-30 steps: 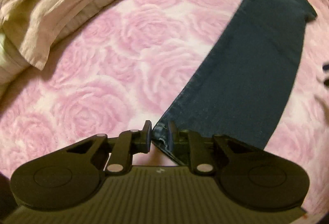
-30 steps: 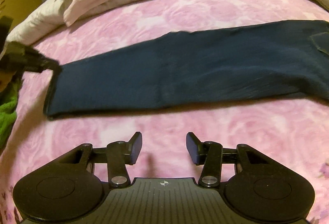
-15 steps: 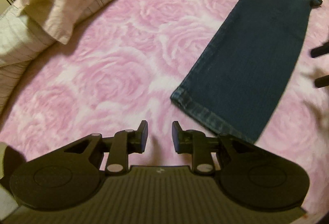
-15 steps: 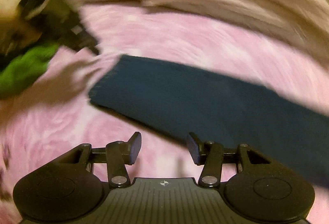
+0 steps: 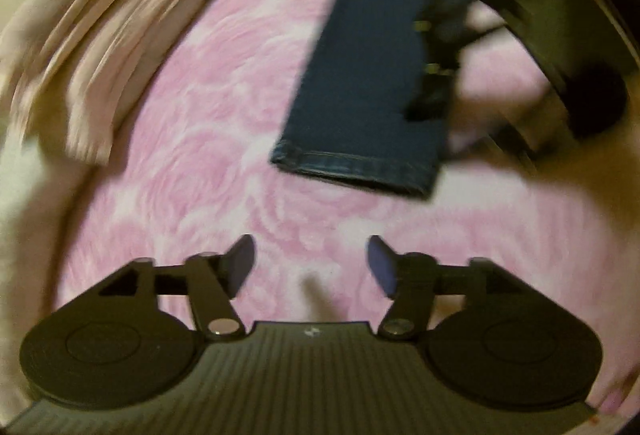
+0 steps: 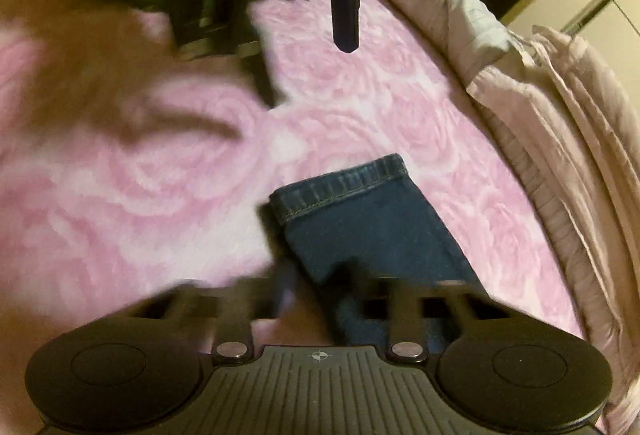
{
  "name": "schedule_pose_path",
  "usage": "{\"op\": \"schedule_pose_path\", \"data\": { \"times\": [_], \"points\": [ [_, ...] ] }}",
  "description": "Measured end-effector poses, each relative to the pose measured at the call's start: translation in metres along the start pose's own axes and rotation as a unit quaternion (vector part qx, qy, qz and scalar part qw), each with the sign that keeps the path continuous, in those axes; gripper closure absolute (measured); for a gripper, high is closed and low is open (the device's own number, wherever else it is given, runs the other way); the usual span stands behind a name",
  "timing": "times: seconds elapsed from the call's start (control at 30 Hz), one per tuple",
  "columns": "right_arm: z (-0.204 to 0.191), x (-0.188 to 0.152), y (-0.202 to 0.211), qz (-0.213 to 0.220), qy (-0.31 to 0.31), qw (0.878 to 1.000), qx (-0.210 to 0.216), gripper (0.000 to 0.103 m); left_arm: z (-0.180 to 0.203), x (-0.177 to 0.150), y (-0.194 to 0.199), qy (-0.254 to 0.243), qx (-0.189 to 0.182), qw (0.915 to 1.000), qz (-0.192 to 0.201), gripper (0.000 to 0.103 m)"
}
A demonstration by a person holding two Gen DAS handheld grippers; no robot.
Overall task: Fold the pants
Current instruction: 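Move both grippers to the hem end and grasp it with the right gripper, then hold the hem with the right gripper while the left gripper grasps beside it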
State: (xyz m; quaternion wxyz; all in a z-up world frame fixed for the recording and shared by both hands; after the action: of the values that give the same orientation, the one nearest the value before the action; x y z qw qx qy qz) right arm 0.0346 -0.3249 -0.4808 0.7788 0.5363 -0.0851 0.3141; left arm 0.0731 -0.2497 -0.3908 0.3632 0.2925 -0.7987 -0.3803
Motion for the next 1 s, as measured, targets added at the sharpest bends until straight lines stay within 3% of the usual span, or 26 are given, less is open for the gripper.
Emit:
{"op": "schedule_pose_path", "data": {
  "times": [0.1, 0.2, 0.33, 0.4, 0.47, 0.53, 0.6, 0.63, 0.7, 0.73, 0.8, 0.83, 0.9, 0.93, 0.97, 1.0],
  "points": [
    [0.015, 0.007, 0.011, 0.009, -0.029, 1.000, 0.006, 0.101, 0.017, 0.002, -0.004, -0.103, 0.012, 0.9944, 0.023, 0.035],
    [0.028, 0.014, 0.023, 0.014, -0.051, 0.999, 0.005, 0.103, 0.028, 0.007, -0.015, -0.188, 0.034, 0.9798, 0.058, 0.032],
    [0.042, 0.022, 0.037, 0.021, -0.068, 0.997, -0.001, 0.103, 0.027, 0.021, -0.030, -0.240, 0.045, 0.9644, 0.102, 0.032],
    [0.048, 0.024, 0.044, 0.025, -0.083, 0.996, -0.004, 0.103, 0.022, 0.029, -0.036, -0.251, 0.034, 0.9611, 0.110, 0.041],
    [0.053, 0.024, 0.052, 0.029, -0.102, 0.994, -0.005, 0.103, 0.016, 0.036, -0.041, -0.260, 0.029, 0.9592, 0.108, 0.076],
    [0.059, 0.023, 0.057, 0.034, -0.125, 0.992, -0.005, 0.103, 0.011, 0.042, -0.042, -0.264, 0.024, 0.9584, 0.106, 0.092],
    [0.063, 0.021, 0.063, 0.041, -0.149, 0.988, -0.007, 0.102, 0.004, 0.049, -0.038, -0.264, 0.012, 0.9588, 0.104, 0.094],
    [0.063, 0.019, 0.067, 0.042, -0.160, 0.986, -0.013, 0.097, 0.000, 0.052, -0.035, -0.265, 0.007, 0.9586, 0.103, 0.095],
    [0.060, 0.014, 0.071, 0.035, -0.161, 0.986, -0.039, 0.060, -0.006, 0.059, -0.028, -0.261, -0.002, 0.9596, 0.105, 0.096],
    [0.057, 0.012, 0.071, 0.028, -0.154, 0.986, -0.054, 0.034, -0.009, 0.062, -0.023, -0.251, -0.007, 0.9623, 0.105, 0.096],
    [0.051, 0.008, 0.069, 0.021, -0.142, 0.988, -0.066, 0.033, -0.016, 0.072, -0.016, -0.240, -0.012, 0.9649, 0.106, 0.096],
    [0.050, 0.007, 0.065, 0.014, -0.136, 0.988, -0.068, 0.034, -0.018, 0.075, -0.011, -0.239, -0.011, 0.9649, 0.108, 0.096],
    [0.049, 0.006, 0.058, 0.002, -0.123, 0.989, -0.086, 0.051, -0.024, 0.081, -0.004, -0.233, -0.012, 0.9663, 0.109, 0.096],
    [0.052, 0.007, 0.056, -0.001, -0.126, 0.987, -0.095, 0.080, -0.025, 0.084, -0.001, -0.234, -0.009, 0.9658, 0.111, 0.096],
    [0.057, 0.009, 0.053, -0.006, -0.136, 0.985, -0.105, 0.099, -0.027, 0.086, 0.003, -0.236, -0.005, 0.9650, 0.113, 0.096],
    [0.061, 0.012, 0.054, -0.006, -0.147, 0.983, -0.110, 0.099, -0.028, 0.088, 0.006, -0.235, -0.004, 0.9651, 0.115, 0.096]
  ]
}}
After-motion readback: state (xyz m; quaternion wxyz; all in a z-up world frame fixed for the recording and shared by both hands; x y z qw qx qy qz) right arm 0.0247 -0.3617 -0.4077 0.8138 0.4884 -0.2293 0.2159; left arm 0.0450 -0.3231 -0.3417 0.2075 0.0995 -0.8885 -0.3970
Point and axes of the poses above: each gripper's, at about its wrist camera, not at the fingertips, and y roughly against the way its jaws point, z to its right, x to its top, the point moved 3 cm from there along -y, roughly the way its jaws point, and after that the axes turned 3 degrees about x, right-handed, at the moved point
